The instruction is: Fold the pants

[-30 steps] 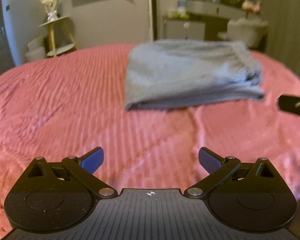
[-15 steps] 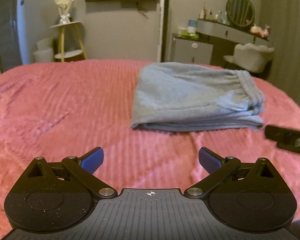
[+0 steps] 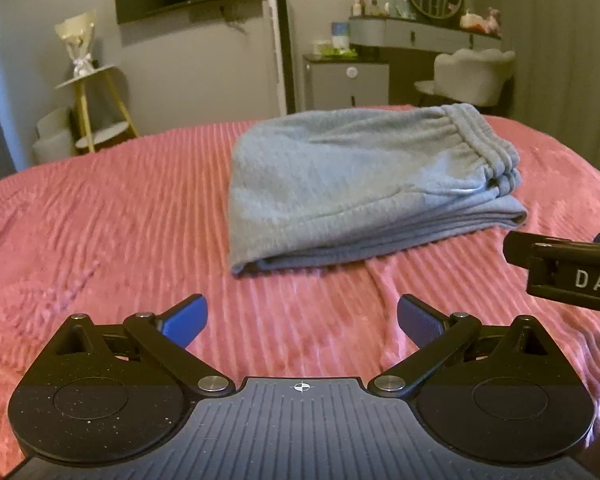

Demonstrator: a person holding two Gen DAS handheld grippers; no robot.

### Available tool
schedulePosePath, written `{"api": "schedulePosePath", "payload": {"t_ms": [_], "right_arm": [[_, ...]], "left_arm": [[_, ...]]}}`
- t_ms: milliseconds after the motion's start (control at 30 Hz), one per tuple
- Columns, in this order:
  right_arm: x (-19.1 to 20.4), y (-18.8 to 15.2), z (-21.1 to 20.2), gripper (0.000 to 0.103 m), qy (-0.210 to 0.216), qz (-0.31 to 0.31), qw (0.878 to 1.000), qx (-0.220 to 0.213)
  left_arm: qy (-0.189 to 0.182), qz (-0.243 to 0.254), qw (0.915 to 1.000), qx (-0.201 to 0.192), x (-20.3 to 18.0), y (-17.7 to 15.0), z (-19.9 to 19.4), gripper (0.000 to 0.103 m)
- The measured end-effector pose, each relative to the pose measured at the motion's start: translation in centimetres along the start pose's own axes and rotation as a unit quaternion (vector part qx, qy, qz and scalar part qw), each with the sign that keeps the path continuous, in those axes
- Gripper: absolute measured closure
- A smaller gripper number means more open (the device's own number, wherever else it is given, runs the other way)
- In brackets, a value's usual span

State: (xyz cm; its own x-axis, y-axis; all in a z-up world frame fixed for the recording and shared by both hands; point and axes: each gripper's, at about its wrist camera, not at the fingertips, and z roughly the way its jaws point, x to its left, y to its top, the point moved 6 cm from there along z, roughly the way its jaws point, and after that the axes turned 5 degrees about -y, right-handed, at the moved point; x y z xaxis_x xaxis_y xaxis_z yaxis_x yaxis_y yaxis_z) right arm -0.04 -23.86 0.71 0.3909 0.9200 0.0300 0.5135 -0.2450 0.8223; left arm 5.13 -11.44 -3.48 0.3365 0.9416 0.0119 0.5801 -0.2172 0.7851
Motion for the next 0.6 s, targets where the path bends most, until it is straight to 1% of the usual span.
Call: {"api": "schedulePosePath", "payload": {"t_ms": [200, 600], "right_arm": [[-0.1, -0.1, 0.9, 0.006, 0.0, 0.012, 1.0, 0.006], [1.0, -0.3, 1.0, 0.006, -0.001, -0.02, 1.0, 0.004]], "left_arm": [[0.001, -0.02, 0.9998, 0.005, 1.0, 0.1, 0.6, 0.0], [0.0, -0.019, 0.9997, 0.018, 1.0, -0.3, 0.8, 0.0]]}}
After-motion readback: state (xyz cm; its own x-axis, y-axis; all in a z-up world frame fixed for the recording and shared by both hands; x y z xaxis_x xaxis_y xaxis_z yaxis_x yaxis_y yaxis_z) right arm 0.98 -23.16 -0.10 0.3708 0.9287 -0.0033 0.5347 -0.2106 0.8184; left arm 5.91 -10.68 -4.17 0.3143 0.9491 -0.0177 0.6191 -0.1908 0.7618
